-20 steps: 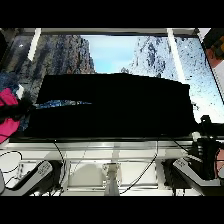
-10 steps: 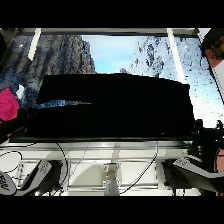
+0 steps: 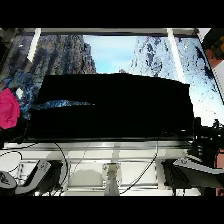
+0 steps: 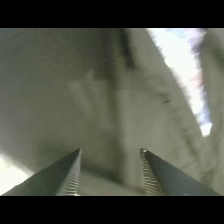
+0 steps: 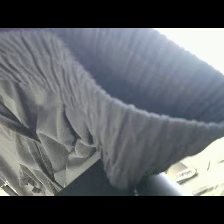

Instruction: Fold the clothes and pants, and hang the long-sleeved shirts on hangers.

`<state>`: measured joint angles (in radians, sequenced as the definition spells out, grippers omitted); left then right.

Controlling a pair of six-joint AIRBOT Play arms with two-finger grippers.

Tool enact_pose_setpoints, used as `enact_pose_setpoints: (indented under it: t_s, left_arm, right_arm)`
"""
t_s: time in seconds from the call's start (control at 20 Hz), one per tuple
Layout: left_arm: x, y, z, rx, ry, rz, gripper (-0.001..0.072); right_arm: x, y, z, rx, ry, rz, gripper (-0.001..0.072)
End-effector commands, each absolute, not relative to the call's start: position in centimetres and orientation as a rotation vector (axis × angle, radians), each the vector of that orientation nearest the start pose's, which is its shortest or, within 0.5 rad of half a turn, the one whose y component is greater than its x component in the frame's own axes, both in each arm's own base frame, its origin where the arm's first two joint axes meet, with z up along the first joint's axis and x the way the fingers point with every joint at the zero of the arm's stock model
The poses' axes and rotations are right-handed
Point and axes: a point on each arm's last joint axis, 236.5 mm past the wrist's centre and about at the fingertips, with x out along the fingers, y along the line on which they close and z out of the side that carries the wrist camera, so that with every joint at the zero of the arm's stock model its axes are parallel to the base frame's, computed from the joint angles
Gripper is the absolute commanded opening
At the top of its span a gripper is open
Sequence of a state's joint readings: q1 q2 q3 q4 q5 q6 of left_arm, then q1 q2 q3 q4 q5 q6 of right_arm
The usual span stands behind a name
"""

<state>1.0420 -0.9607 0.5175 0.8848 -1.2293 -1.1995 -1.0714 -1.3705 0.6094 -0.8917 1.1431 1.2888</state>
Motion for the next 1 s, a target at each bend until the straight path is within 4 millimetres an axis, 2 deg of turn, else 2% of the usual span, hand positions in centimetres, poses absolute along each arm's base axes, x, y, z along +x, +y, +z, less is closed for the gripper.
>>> enact_pose_setpoints:
  t_s: [0.0,0.15,0.25,0.3,0.35,0.45,0.75,0.85,0.95]
  left_arm:
    - [19.9,10.1,-6.8,-1.081,1.18,0.278,0.0509]
    - [19.6,9.7,-7.7,-1.119,1.218,0.268,0.0622]
    - [19.4,9.6,-8.2,-1.13,1.235,0.266,0.0622]
    - [19.4,9.6,-8.3,-1.134,1.238,0.267,0.0621]
    - [19.2,9.8,-8.6,-1.127,1.247,0.274,0.0622]
    - [18.8,9.9,-8.8,-1.156,1.262,0.31,0.0624]
    - [20.2,9.9,-5.7,-1.201,1.242,0.256,0.0622]
    - [19.1,9.5,-5.7,-1.184,1.305,0.244,0.0623]
    - [16.4,9.7,-6.7,-1.161,1.416,0.321,0.0622]
  right_arm:
    - [22.7,-12.5,-12.2,1.386,1.187,-0.336,0.0097]
    - [22.7,-12.0,-12.0,1.393,1.194,-0.311,0.0099]
    - [23.2,-11.8,-11.5,1.404,1.177,-0.282,0.0109]
    - [23.5,-11.6,-11.3,1.418,1.168,-0.271,0.0148]
    - [23.7,-11.5,-11.1,1.418,1.16,-0.256,0.0222]
    - [23.8,-11.4,-10.9,1.421,1.157,-0.245,0.0229]
    - [23.9,-11.7,-11.1,1.413,1.148,-0.256,0.0228]
    - [24.0,-12.1,-11.2,1.406,1.138,-0.272,0.0227]
    - [24.0,-12.2,-11.3,1.405,1.135,-0.275,0.0227]
